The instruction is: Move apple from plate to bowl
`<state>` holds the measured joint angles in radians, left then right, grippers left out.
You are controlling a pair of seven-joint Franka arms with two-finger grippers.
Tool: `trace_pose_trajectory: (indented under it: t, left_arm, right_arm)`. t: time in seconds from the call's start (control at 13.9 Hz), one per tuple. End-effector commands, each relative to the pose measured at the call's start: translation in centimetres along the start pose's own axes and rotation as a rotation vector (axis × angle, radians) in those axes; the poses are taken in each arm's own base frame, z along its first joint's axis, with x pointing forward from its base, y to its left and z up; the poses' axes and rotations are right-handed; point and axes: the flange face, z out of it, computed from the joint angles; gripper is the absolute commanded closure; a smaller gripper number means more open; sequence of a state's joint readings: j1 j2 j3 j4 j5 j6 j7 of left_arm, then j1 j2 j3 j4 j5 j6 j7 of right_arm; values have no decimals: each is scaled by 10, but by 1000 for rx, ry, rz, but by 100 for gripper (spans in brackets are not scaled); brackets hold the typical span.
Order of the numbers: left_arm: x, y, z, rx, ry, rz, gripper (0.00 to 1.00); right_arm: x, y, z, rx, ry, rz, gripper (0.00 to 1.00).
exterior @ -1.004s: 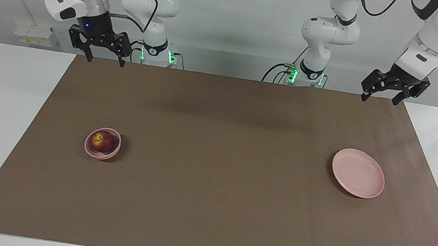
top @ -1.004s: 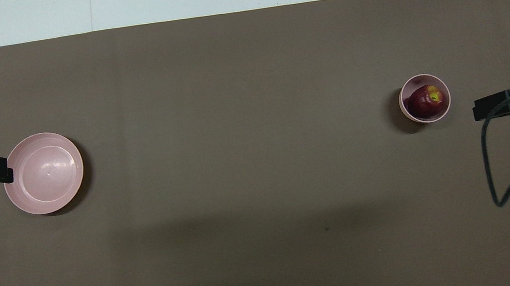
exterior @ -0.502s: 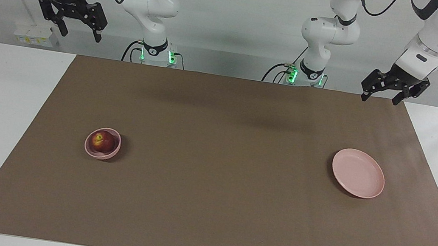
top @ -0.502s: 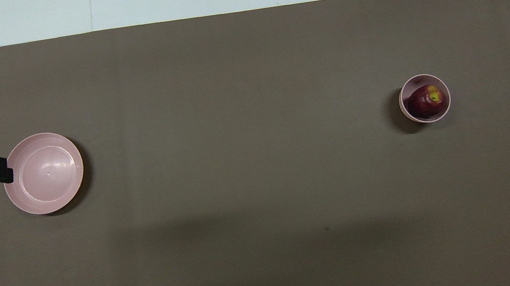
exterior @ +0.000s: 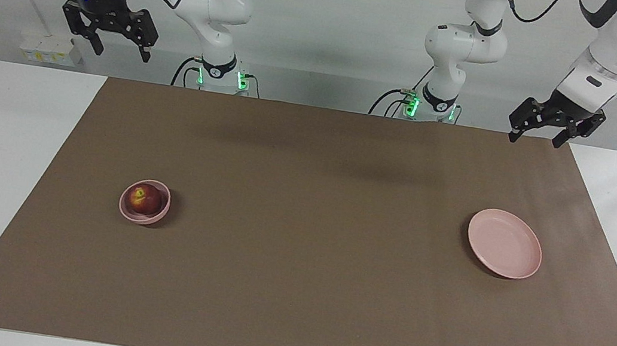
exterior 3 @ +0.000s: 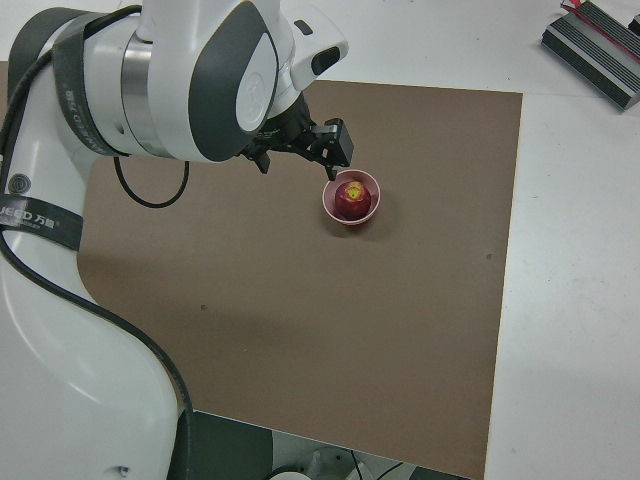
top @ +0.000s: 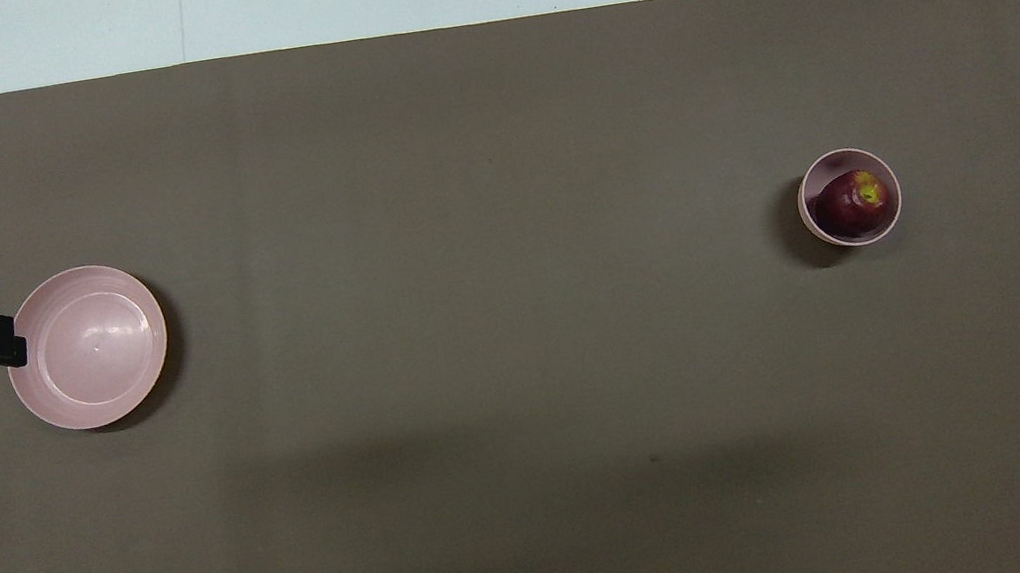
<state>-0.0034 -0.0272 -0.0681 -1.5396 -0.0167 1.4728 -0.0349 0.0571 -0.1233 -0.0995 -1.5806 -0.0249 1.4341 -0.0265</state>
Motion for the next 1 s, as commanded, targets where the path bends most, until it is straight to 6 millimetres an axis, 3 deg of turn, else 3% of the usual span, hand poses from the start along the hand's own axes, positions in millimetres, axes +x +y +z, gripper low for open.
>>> trace_pose_trajectory:
  t: [0.0,0.72,0.93]
  left_arm:
    - [1,-3,-3,-13,1,-12,0]
    - [1,-3,-3,-13,1,-17,0]
    - [0,11,-3,-12,0,12,0]
  right_arm:
    - [-3,0,5,26,-4,-10,0]
    - [2,-1,5,34,21,-3,0]
    - [2,-3,5,34,26,-8,0]
